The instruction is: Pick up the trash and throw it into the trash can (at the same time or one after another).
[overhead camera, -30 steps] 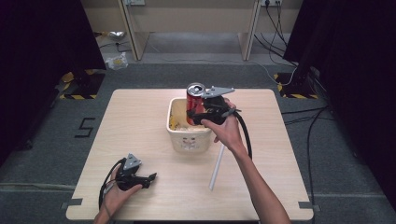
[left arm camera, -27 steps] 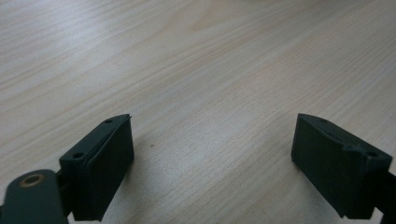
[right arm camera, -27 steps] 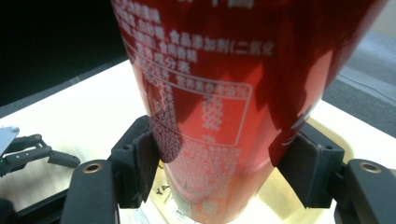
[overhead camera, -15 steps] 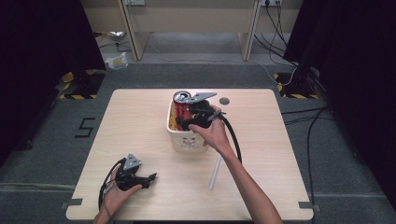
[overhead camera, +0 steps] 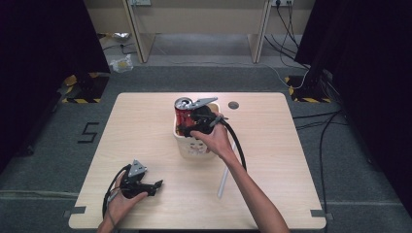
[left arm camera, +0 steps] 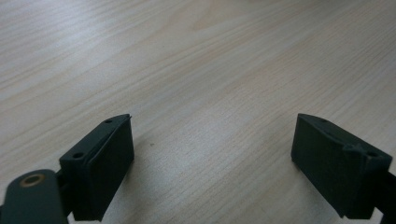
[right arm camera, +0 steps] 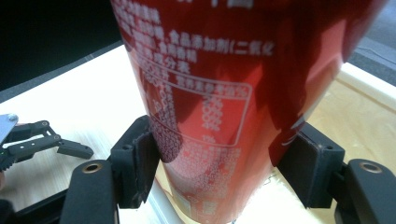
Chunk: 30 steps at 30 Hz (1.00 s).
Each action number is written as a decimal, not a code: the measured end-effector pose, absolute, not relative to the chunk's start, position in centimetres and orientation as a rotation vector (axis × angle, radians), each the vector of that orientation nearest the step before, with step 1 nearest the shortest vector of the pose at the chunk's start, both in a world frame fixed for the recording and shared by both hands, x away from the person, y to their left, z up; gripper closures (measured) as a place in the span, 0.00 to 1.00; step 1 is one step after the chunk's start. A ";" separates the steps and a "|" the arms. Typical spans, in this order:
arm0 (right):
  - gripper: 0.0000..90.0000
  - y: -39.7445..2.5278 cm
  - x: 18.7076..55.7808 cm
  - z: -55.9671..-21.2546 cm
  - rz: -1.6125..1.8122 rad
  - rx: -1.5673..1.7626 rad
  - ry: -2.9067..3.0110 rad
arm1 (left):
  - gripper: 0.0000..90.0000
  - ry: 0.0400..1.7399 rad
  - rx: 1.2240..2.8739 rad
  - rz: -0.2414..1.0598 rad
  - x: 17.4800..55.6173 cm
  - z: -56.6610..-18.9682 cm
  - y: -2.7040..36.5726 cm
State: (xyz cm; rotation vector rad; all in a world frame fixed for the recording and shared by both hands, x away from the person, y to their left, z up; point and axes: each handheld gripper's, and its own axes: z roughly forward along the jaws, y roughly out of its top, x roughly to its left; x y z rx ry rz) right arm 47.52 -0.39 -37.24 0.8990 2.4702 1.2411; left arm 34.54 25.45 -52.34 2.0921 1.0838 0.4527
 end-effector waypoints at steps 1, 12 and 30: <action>0.37 -0.4 47.5 -37.2 1.241 0.899 2.470 | 0.14 1.084 2.092 0.453 34.5 -52.3 25.5; 0.37 -0.2 47.7 -37.9 1.229 0.890 2.504 | 0.14 1.082 2.091 0.451 34.5 -52.4 25.5; 0.29 -0.9 47.7 -37.8 1.249 0.912 2.500 | 0.14 1.081 2.090 0.455 34.5 -52.4 25.5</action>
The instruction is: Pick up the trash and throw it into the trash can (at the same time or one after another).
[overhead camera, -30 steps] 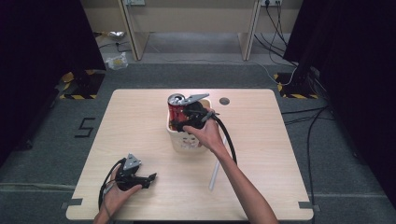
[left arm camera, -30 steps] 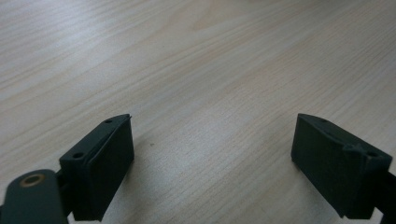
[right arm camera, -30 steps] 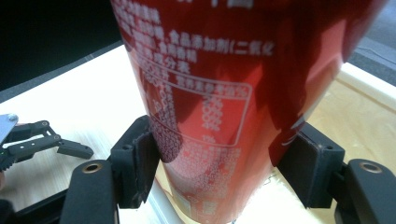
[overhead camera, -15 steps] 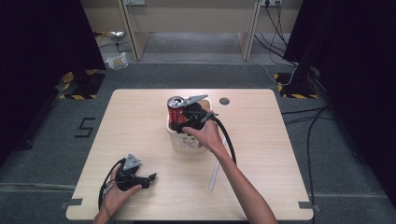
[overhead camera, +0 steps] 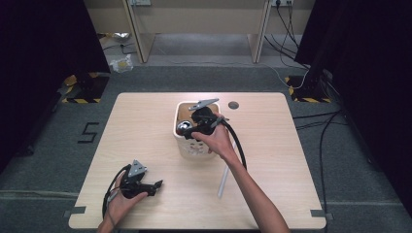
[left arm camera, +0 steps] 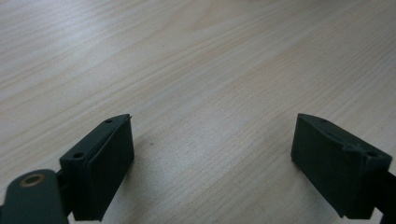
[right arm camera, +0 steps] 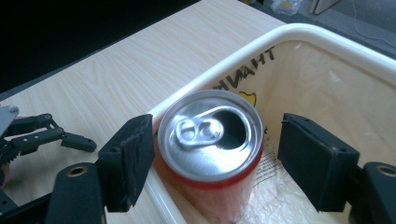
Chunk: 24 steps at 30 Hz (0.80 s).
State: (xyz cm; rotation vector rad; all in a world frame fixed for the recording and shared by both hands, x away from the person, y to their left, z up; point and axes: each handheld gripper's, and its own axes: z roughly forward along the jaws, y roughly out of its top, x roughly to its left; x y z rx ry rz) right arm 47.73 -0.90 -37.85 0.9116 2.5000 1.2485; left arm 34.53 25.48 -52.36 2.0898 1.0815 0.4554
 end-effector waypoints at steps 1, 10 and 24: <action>0.28 -1.0 47.7 -37.7 1.256 0.910 2.498 | 0.14 1.082 2.088 0.455 34.5 -52.4 25.5; 0.26 -2.9 47.1 -36.1 1.303 0.916 2.434 | 0.14 1.082 2.088 0.456 34.5 -52.4 25.5; 0.26 -7.6 45.0 -33.2 1.322 0.905 2.313 | 0.14 1.084 2.084 0.455 34.5 -52.4 25.4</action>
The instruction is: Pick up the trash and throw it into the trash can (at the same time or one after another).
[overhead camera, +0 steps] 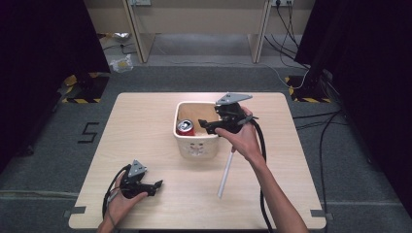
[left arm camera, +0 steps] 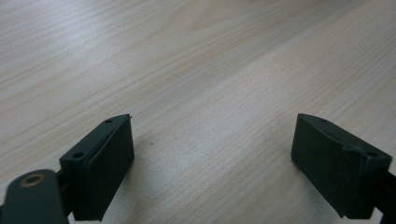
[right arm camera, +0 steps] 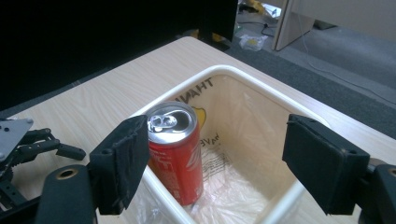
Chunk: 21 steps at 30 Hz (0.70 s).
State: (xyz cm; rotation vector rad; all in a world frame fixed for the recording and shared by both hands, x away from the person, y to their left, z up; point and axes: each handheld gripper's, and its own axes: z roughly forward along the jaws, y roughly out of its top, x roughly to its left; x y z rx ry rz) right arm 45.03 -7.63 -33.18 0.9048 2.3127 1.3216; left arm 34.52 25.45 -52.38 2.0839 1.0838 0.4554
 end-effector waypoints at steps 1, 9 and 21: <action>0.26 -7.6 45.0 -33.2 1.322 0.905 2.313 | 0.14 1.084 2.085 0.456 34.5 -52.4 25.5; 0.26 -10.2 44.0 -33.3 1.303 0.933 2.273 | 0.14 1.083 2.084 0.455 34.5 -52.4 25.4; 0.26 -13.0 43.1 -35.7 1.221 1.000 2.248 | 0.14 1.083 2.087 0.456 34.5 -52.4 25.5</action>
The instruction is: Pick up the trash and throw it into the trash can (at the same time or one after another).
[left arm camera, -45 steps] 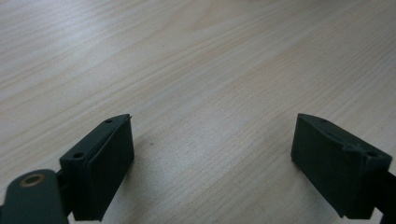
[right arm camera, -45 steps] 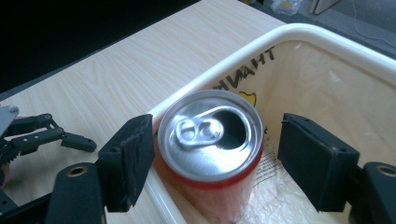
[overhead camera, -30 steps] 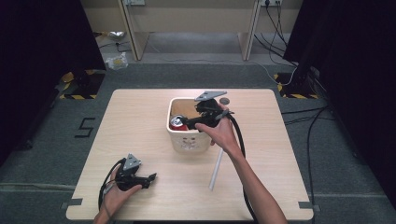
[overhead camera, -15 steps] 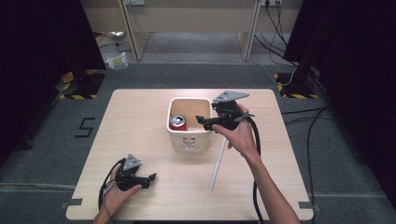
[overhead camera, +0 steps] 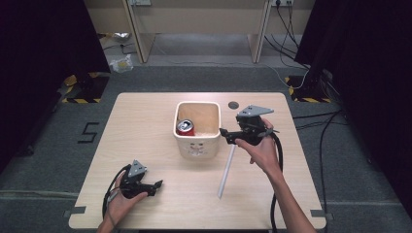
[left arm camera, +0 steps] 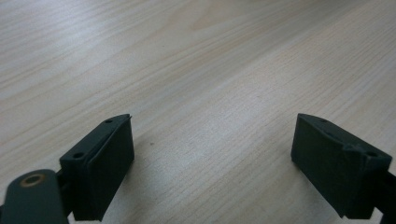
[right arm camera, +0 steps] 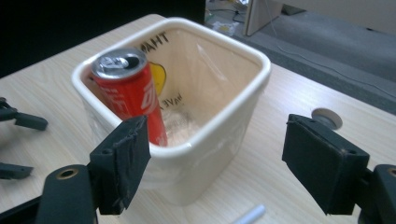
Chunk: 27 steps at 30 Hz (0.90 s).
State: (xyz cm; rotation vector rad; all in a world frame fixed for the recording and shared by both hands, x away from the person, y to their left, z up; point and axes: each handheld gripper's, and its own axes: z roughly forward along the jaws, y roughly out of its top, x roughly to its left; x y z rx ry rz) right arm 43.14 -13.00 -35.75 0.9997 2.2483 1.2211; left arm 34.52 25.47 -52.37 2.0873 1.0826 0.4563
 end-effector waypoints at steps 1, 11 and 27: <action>0.26 -13.0 43.1 -35.7 1.221 1.000 2.248 | 0.14 1.083 2.087 0.456 34.5 -52.4 25.5; 0.25 -13.5 42.4 -38.5 1.133 1.046 2.260 | 0.14 1.082 2.087 0.456 34.5 -52.4 25.5; 0.26 -13.6 41.6 -43.4 1.040 1.118 2.286 | 0.14 1.082 2.087 0.456 34.5 -52.4 25.5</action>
